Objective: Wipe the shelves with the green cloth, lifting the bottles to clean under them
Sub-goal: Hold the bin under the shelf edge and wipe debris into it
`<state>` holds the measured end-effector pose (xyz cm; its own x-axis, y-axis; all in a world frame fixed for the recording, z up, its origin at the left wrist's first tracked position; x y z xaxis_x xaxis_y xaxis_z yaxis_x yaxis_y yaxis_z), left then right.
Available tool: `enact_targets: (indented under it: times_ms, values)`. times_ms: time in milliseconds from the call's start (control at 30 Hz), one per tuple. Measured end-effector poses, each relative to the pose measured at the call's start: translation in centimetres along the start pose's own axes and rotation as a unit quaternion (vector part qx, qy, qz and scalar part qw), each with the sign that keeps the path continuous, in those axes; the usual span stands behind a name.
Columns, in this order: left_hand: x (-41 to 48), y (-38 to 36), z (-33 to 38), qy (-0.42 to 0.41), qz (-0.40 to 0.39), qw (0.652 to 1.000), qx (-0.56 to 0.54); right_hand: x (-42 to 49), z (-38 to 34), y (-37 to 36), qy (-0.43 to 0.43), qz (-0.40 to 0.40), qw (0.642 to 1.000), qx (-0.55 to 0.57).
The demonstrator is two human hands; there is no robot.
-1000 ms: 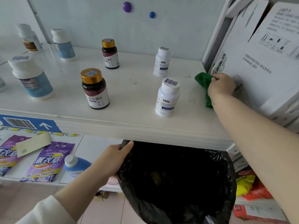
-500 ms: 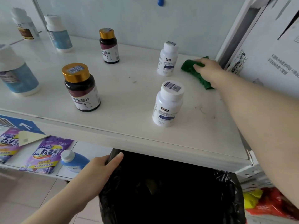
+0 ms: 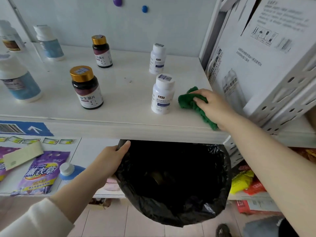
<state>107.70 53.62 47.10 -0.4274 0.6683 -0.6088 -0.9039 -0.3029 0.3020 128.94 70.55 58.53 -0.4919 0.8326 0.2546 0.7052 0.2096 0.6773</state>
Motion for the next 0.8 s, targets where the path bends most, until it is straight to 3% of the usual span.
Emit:
enact_targets:
  times_ms: [133,333,533,800]
  values:
    - [0.1,0.1,0.3,-0.004,-0.004,1.000,0.007,-1.8,-0.3,0.6,-0.007,0.008,1.000,0.029]
    - [-0.1,0.1,0.7,-0.001,-0.003,1.000,0.005,1.7,0.7,3.7,-0.052,0.167,0.979,0.110]
    - [0.0,0.0,0.5,-0.001,0.001,1.000,-0.006,3.7,2.4,1.0,-0.072,0.071,0.993,-0.059]
    - [0.6,0.1,-0.1,0.000,0.000,1.000,-0.004,-4.8,-2.6,-0.4,-0.005,0.035,0.998,-0.043]
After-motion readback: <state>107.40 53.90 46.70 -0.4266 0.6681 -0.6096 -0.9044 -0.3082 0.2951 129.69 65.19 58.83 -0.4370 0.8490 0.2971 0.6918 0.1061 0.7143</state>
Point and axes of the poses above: each hand's wrist, its own x-axis towards the middle knuckle, its own y-axis out of the back of the hand, z = x × y, the point moved 6 cm from there along x, towards the middle knuckle, and after that the axes turned 12 degrees about y, right-handed, at the moved point
